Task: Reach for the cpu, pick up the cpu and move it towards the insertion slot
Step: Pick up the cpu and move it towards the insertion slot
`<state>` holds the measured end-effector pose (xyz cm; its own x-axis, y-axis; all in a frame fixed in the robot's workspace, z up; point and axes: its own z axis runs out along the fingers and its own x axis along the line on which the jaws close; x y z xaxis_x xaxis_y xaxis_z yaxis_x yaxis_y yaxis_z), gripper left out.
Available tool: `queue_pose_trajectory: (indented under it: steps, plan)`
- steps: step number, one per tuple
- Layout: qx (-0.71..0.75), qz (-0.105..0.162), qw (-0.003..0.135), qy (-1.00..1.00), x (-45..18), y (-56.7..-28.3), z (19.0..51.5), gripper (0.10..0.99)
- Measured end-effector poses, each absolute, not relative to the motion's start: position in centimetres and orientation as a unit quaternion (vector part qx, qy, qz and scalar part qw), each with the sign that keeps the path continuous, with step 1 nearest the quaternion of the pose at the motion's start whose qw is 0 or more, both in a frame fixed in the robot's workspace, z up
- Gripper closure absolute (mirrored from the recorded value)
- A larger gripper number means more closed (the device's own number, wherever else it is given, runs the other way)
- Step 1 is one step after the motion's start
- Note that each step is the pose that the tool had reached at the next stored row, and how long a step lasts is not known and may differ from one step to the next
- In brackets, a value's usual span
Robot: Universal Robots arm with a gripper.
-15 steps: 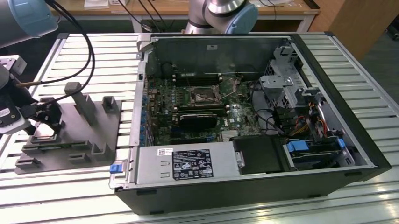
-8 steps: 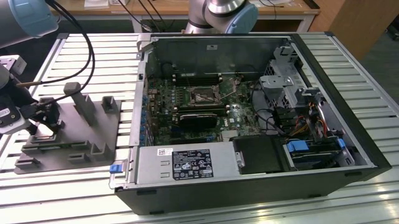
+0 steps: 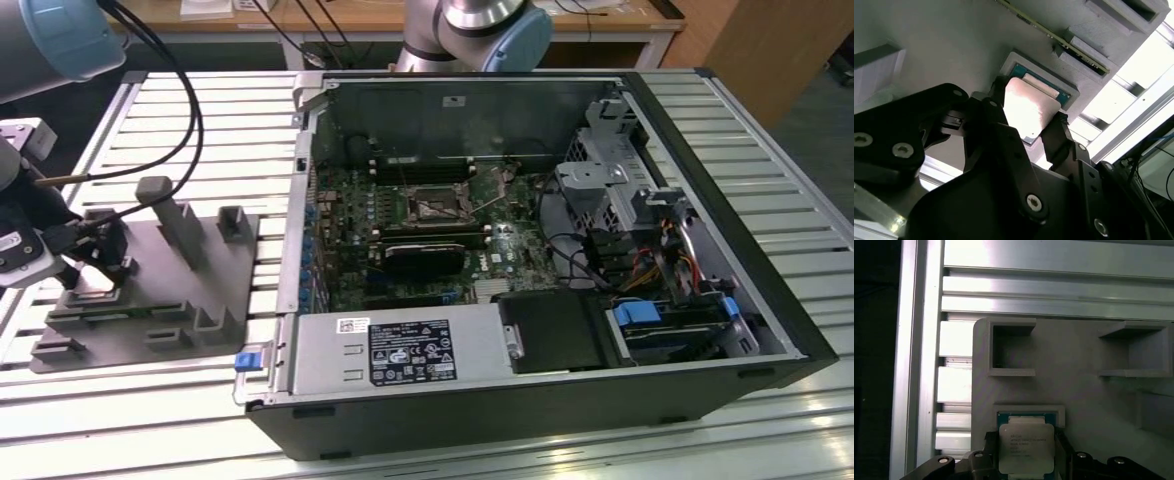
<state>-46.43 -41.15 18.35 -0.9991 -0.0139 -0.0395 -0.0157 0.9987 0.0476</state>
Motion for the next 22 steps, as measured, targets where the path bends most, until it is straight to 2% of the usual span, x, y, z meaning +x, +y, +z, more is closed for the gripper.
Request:
queue_pose_trajectory:
  steps: [22]
  plan:
    - [0.000,0.024,0.020,1.000,-46.43,-41.15,18.97,0.537]
